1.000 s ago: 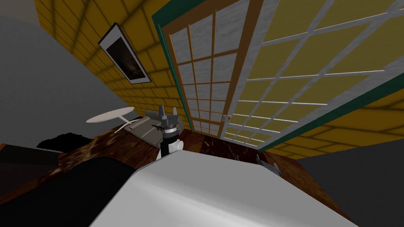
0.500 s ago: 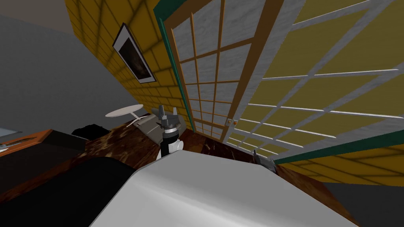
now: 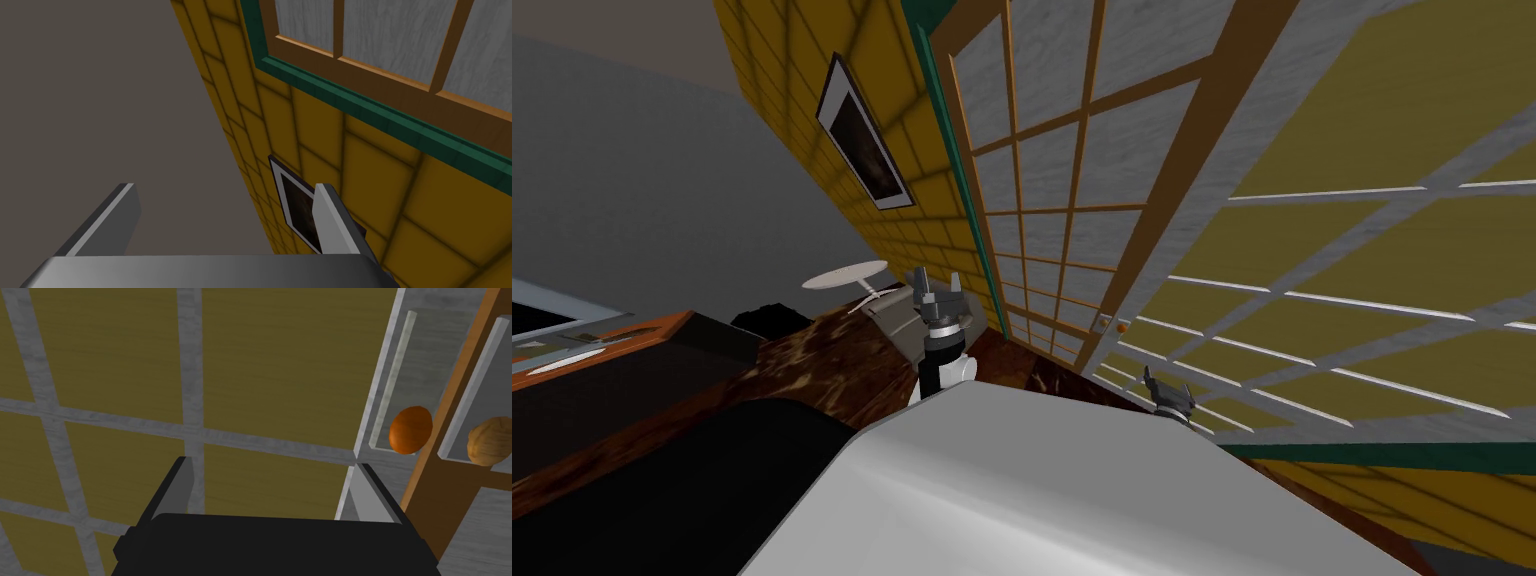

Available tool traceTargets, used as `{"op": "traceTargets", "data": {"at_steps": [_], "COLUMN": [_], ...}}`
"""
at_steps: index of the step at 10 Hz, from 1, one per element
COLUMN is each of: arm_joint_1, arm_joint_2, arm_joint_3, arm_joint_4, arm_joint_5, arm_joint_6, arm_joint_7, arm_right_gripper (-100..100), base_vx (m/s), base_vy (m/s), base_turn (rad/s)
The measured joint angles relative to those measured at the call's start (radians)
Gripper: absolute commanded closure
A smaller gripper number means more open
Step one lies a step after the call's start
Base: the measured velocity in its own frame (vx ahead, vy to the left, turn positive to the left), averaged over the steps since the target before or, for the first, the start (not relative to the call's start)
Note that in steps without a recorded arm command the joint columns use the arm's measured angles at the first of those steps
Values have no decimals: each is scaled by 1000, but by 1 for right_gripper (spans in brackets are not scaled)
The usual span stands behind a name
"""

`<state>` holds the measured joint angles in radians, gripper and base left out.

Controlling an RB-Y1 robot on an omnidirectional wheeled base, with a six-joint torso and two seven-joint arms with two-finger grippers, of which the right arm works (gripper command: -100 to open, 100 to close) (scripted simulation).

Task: Pull the door open

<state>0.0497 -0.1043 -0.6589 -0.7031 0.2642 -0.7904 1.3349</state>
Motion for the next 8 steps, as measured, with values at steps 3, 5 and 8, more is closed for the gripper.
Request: {"op": "traceTargets", "data": {"at_steps": [3,5,8], "arm_joint_1": [-29,-59,-80], "arm_joint_2": [6,18,27], "arm_joint_3": [7,19,29], "arm_joint_4": [13,3,-4], "arm_joint_5": [1,4,7], "arm_joint_6": [-15,-13,-15], "arm_joint_7": [2,5,5], "arm_right_gripper": [-100,-100,100], "base_vx": [150,207,66], "base_vy": [2,1,-9], "base_turn": [101,143,8]}}
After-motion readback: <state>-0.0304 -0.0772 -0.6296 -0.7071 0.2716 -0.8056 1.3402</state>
